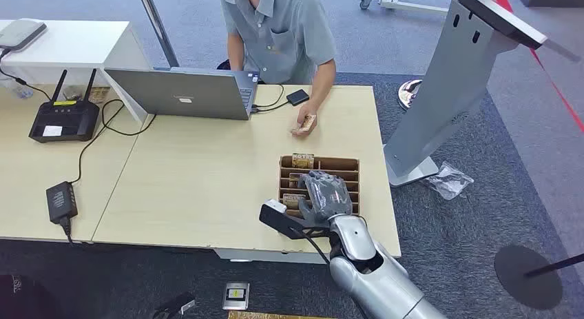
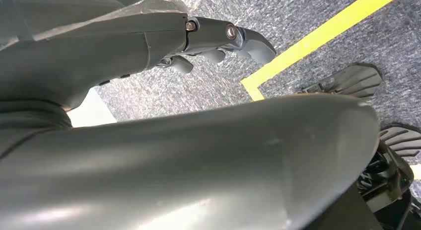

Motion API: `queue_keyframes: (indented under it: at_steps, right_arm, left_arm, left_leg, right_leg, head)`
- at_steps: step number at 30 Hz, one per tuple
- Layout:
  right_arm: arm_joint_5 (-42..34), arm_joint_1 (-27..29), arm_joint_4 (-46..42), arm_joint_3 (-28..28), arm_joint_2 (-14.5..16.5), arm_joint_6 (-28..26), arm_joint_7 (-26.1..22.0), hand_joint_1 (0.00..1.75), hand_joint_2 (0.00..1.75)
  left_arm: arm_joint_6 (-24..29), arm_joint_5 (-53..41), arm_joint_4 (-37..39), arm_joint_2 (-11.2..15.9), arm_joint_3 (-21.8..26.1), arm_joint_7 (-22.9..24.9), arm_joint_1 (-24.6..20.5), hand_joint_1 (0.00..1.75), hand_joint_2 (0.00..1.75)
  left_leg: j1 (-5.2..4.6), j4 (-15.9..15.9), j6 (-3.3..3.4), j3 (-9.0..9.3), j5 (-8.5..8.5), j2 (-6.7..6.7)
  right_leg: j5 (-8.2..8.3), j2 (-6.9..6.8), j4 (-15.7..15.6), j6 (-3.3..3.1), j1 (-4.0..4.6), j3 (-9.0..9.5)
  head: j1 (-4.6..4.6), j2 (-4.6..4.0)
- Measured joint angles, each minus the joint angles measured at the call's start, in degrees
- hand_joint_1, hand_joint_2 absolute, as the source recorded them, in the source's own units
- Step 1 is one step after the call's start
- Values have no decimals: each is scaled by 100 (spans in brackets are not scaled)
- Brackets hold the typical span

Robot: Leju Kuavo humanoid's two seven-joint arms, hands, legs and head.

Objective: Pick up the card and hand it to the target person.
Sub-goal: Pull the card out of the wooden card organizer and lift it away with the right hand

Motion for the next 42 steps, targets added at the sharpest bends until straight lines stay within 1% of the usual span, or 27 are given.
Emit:
queue_keyframes:
  at_steps: [12, 26, 37, 42]
  right_arm:
    - [-45, 27, -1, 33, 16, 28, -60, 85, 175]
    - [-165, 10, 185, 36, 95, -16, -146, 87, 175]
    - [-196, -70, 387, 36, 147, -71, -159, 86, 175]
    - [-210, -112, 485, 38, 197, -72, -188, 89, 175]
  left_arm:
    - [-1, -13, 0, -21, -22, 4, -69, 0, 0]
    - [-8, -30, -1, -37, -52, 28, -132, 0, 0]
    - [-8, -17, -2, -51, -109, 46, -150, 0, 0]
    - [-8, 4, -2, -51, -117, 42, -144, 0, 0]
  left_leg:
    - [0, 0, 0, -1, 0, 0]
    - [0, 0, 0, -1, 0, -1]
    - [0, 0, 0, 0, 0, 0]
    - [0, 0, 0, -1, 0, -1]
  right_leg:
    - [0, 0, 0, 0, 0, 0]
    - [0, 0, 0, 0, 0, 0]
    - [0, 0, 0, 0, 0, 1]
    - [0, 0, 0, 0, 0, 2]
  head:
    - [0, 0]
    - [0, 0]
    - [1, 0]
    - [1, 0]
